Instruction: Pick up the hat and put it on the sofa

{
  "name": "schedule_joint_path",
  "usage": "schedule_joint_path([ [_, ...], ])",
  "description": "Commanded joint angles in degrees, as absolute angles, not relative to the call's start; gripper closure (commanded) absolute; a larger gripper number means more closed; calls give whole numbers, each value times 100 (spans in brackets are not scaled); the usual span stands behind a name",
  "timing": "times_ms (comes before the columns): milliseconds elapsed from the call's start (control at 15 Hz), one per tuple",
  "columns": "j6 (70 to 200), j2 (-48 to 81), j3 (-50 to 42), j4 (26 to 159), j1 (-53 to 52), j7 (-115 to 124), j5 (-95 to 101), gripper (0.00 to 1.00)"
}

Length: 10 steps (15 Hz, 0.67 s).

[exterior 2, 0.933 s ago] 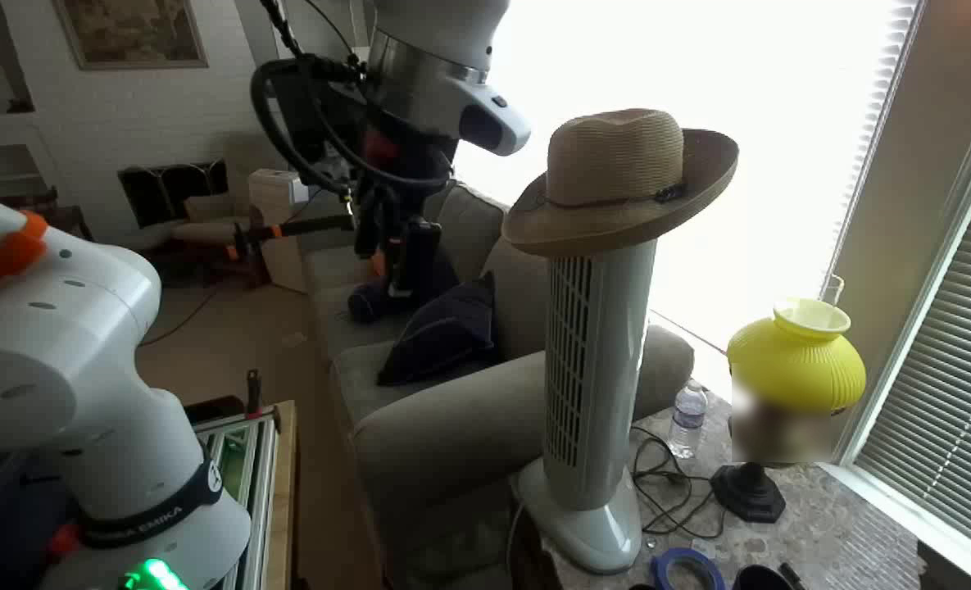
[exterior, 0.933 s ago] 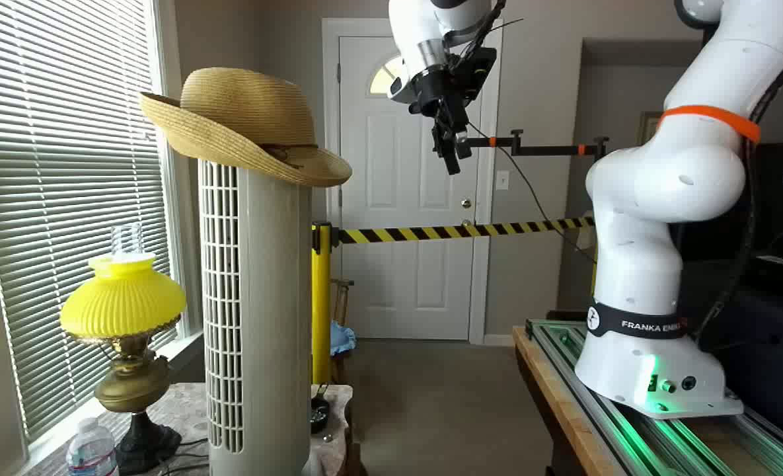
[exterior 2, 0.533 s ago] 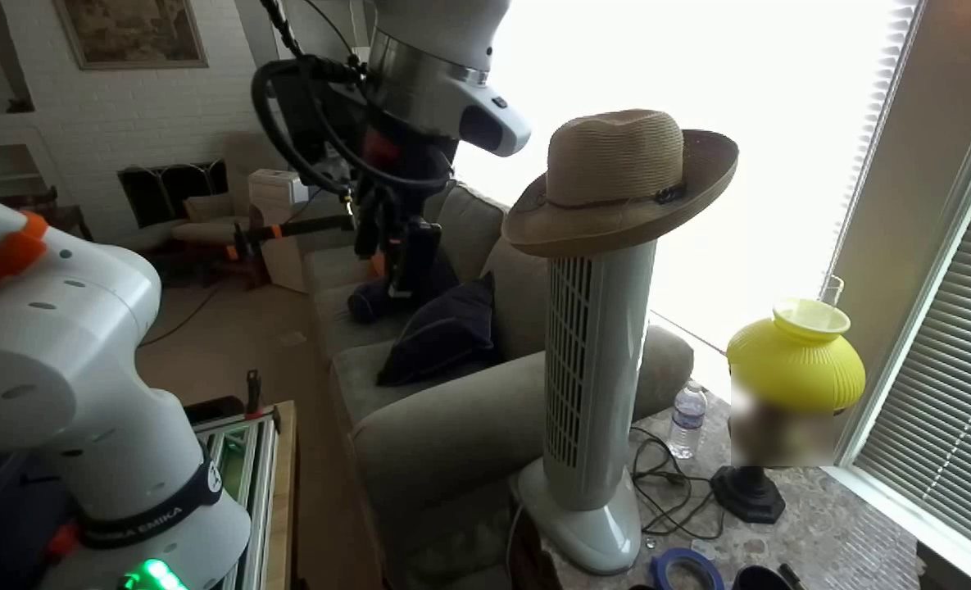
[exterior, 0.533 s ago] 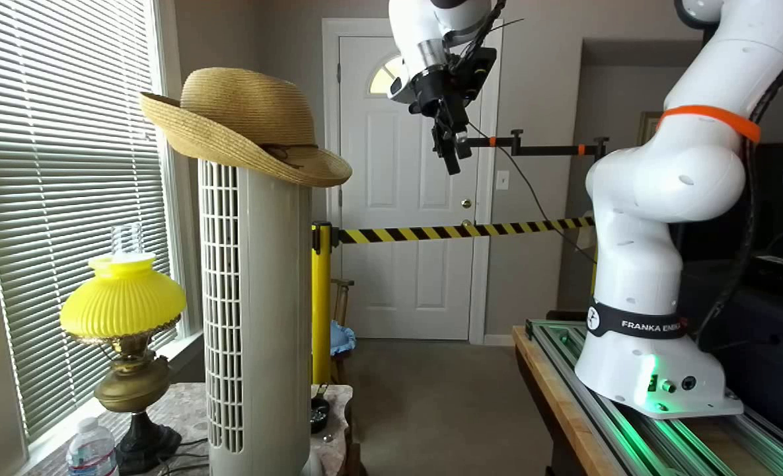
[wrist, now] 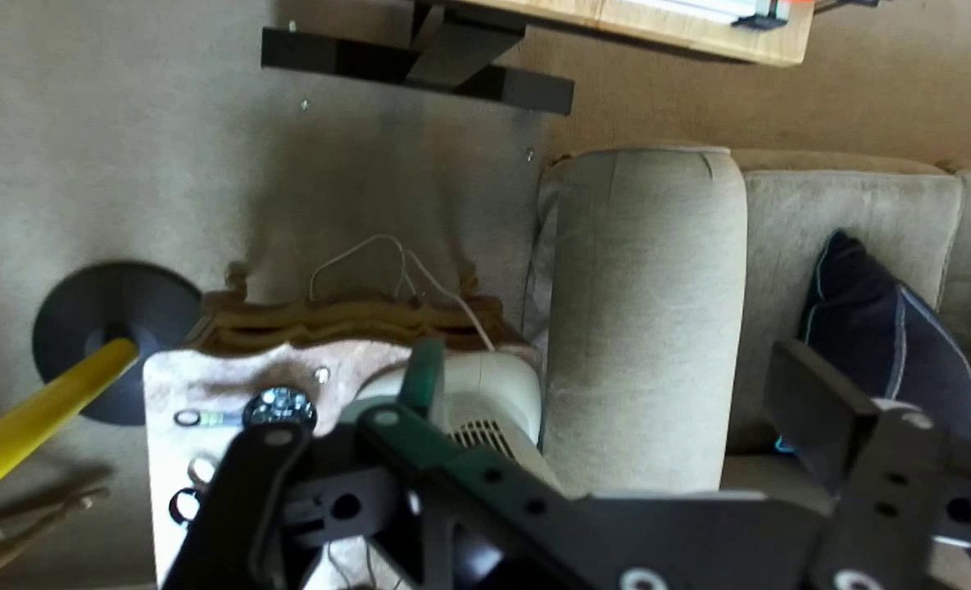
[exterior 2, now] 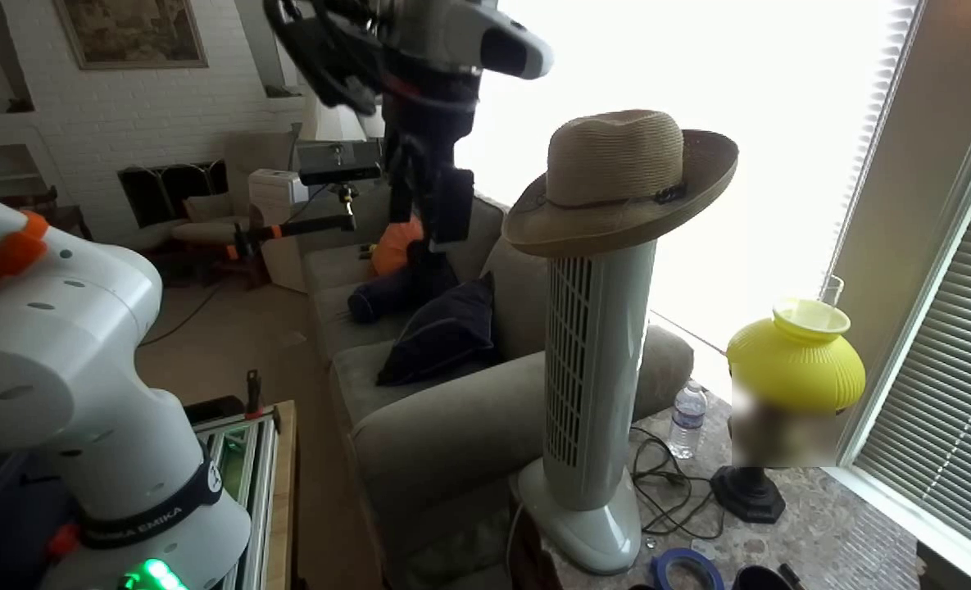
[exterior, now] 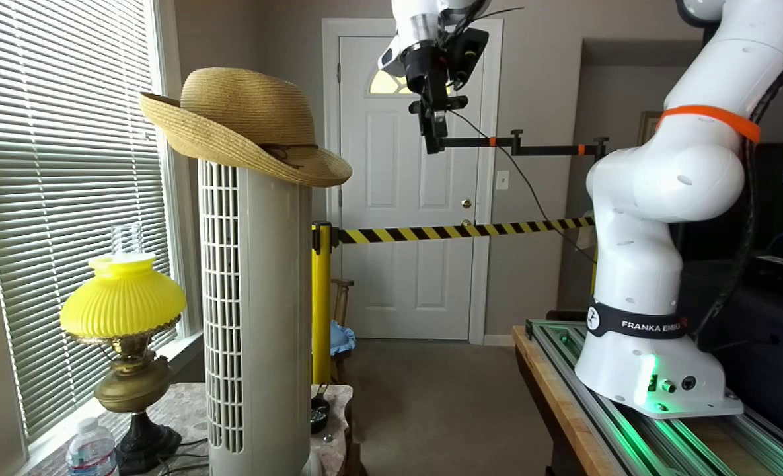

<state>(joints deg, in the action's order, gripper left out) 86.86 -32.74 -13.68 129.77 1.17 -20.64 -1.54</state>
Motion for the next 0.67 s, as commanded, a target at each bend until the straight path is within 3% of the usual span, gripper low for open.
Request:
schedule_joint_path([
  [0, 8706, -3177, -1253, 12316, 120, -2101, -329, 0],
  [267, 8990, -3297, -1041, 12094, 96, -2024, -304, 0],
  [600, 10466, -3613, -873, 12154, 130, -1723, -403, 0],
])
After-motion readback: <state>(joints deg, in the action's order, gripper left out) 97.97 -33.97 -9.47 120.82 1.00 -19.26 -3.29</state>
